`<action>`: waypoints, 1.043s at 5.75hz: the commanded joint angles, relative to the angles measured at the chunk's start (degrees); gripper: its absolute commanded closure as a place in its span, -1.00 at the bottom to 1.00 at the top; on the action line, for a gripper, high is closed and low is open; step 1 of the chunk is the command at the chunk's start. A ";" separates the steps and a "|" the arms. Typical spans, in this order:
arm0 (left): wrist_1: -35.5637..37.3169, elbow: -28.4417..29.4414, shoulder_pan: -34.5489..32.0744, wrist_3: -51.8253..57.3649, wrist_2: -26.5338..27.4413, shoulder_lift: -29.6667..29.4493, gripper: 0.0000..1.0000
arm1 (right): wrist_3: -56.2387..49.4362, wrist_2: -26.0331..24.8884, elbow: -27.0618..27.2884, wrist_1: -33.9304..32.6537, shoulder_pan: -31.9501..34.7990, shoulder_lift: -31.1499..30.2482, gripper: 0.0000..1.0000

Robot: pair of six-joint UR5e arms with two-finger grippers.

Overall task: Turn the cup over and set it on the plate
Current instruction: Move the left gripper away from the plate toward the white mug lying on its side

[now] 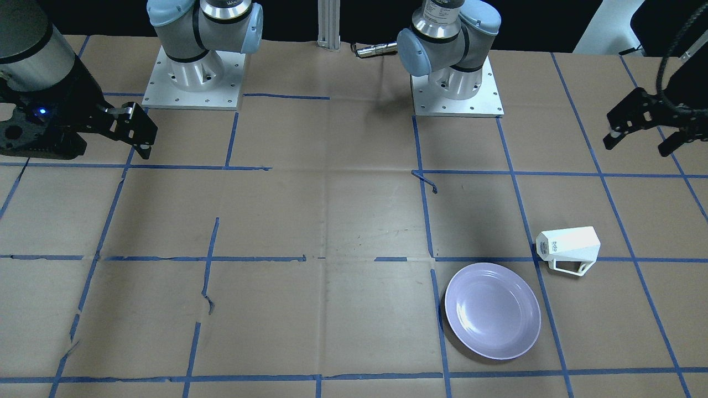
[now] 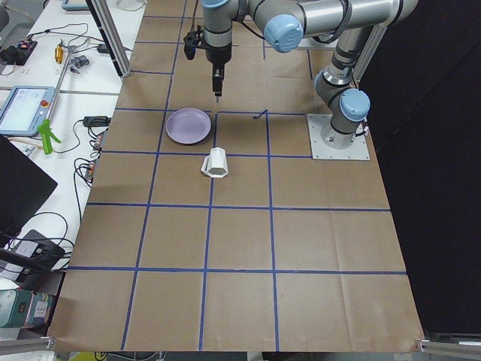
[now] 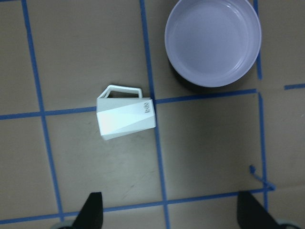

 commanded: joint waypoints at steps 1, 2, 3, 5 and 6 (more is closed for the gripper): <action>0.48 0.17 12.24 18.24 -4.53 -5.72 -0.97 | 0.00 0.00 0.00 0.00 0.00 0.00 -1.00; 0.57 0.69 16.47 21.54 -6.66 -10.55 -0.97 | 0.00 0.00 0.00 0.00 0.00 0.00 -1.00; 0.48 1.39 17.03 22.19 -7.90 -15.21 -0.98 | 0.00 0.00 0.00 0.00 0.00 0.00 -1.00; 0.05 3.06 17.13 22.89 -14.54 -23.39 -0.98 | 0.00 0.00 0.00 0.00 0.00 0.00 -1.00; -0.13 2.98 17.13 23.42 -15.90 -26.21 -0.97 | 0.00 0.00 0.00 0.00 0.00 0.00 -1.00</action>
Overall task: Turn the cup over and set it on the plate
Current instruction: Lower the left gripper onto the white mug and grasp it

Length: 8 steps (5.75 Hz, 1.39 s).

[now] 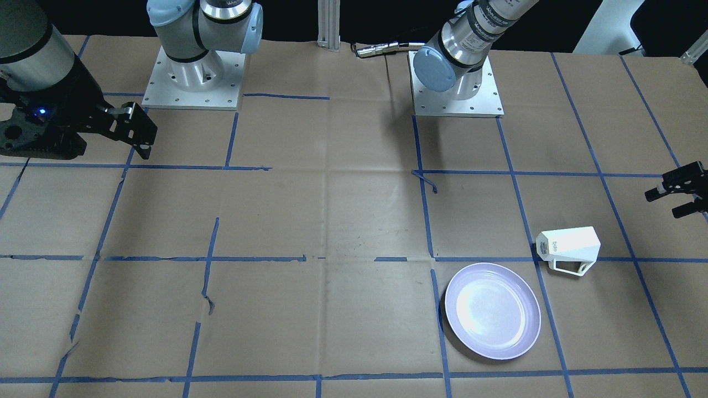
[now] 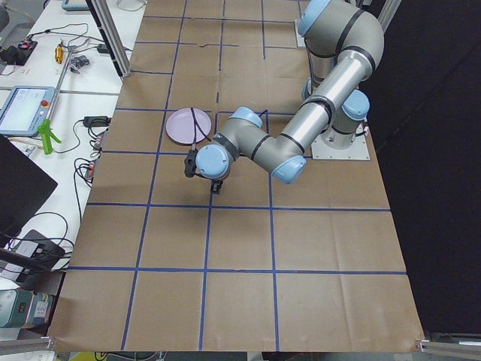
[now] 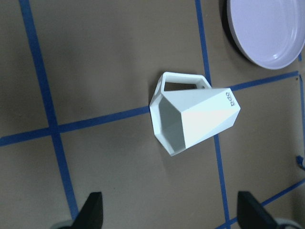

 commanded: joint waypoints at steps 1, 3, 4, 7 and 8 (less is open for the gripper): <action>-1.26 -0.19 0.47 2.10 -6.83 -5.78 -0.97 | 0.00 0.00 0.00 0.00 0.00 0.00 -1.00; -5.29 -2.03 1.53 3.95 -14.24 -10.01 -0.97 | 0.00 0.00 0.00 0.00 0.00 0.00 -1.00; -9.66 -2.21 1.36 5.44 -16.09 -10.46 -0.97 | 0.00 0.00 0.00 0.00 0.00 0.00 -1.00; -13.31 -2.91 0.83 9.58 -17.16 -12.40 -0.51 | 0.00 0.00 0.00 0.00 0.00 0.00 -1.00; -13.40 -3.00 0.48 10.80 -17.16 -12.40 0.27 | 0.00 0.00 0.00 0.00 0.00 0.00 -1.00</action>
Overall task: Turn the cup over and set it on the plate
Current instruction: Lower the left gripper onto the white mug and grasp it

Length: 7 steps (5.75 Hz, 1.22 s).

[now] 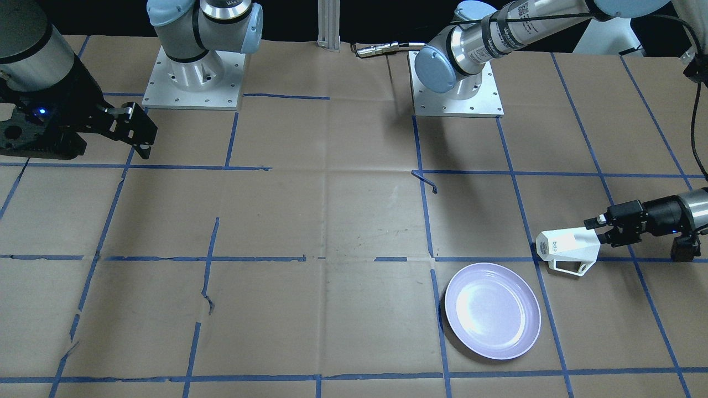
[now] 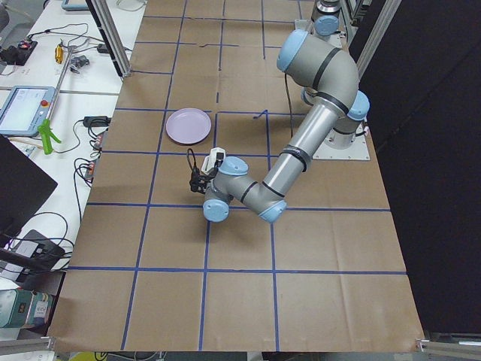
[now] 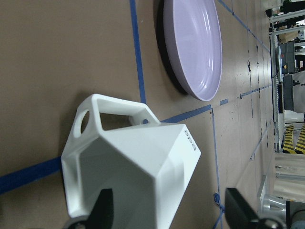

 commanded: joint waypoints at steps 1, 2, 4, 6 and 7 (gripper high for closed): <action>-0.66 0.04 -0.37 1.11 -0.03 0.35 0.83 | 0.00 0.00 0.00 0.00 0.00 0.00 -1.00; -0.75 0.39 -0.54 1.03 -0.90 0.70 0.99 | 0.00 0.00 0.00 0.00 0.00 0.00 -1.00; -1.97 1.18 -2.73 -1.94 -2.66 5.86 1.00 | 0.00 0.00 0.00 0.00 0.00 0.00 -1.00; -0.41 1.36 -9.03 -9.83 -1.97 12.88 1.00 | 0.00 0.00 0.00 0.00 0.00 0.00 -1.00; 3.95 1.36 -13.25 -14.14 1.52 16.05 1.00 | 0.00 0.00 0.00 0.00 0.00 0.00 -1.00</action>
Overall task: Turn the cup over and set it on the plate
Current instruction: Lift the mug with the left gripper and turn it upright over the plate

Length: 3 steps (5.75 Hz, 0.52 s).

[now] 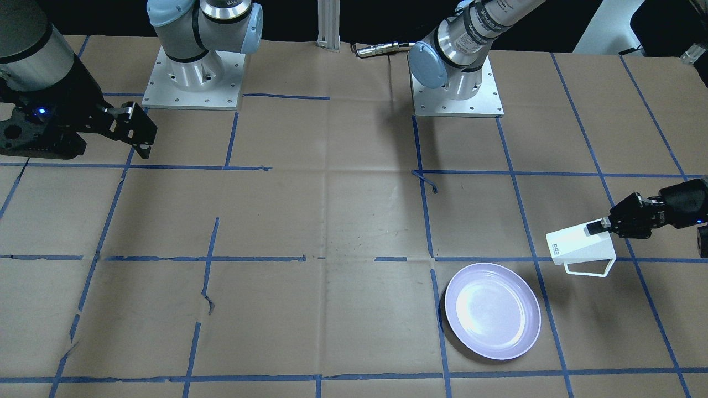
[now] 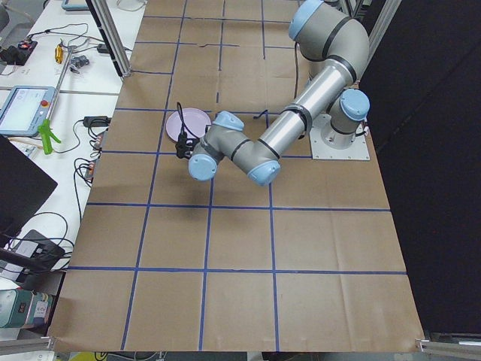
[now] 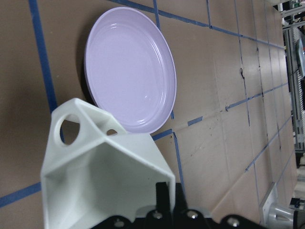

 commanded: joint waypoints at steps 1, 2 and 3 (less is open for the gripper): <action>8.06 -0.07 -9.43 -10.12 8.05 5.16 1.00 | 0.00 0.00 0.00 0.00 0.00 -0.01 -1.00; 15.24 -0.94 -15.84 -17.23 11.58 6.32 1.00 | 0.00 0.00 0.00 0.00 0.00 -0.01 -1.00; 22.71 -1.56 -21.21 -22.87 17.80 5.02 1.00 | 0.00 0.00 0.00 0.00 0.00 -0.01 -1.00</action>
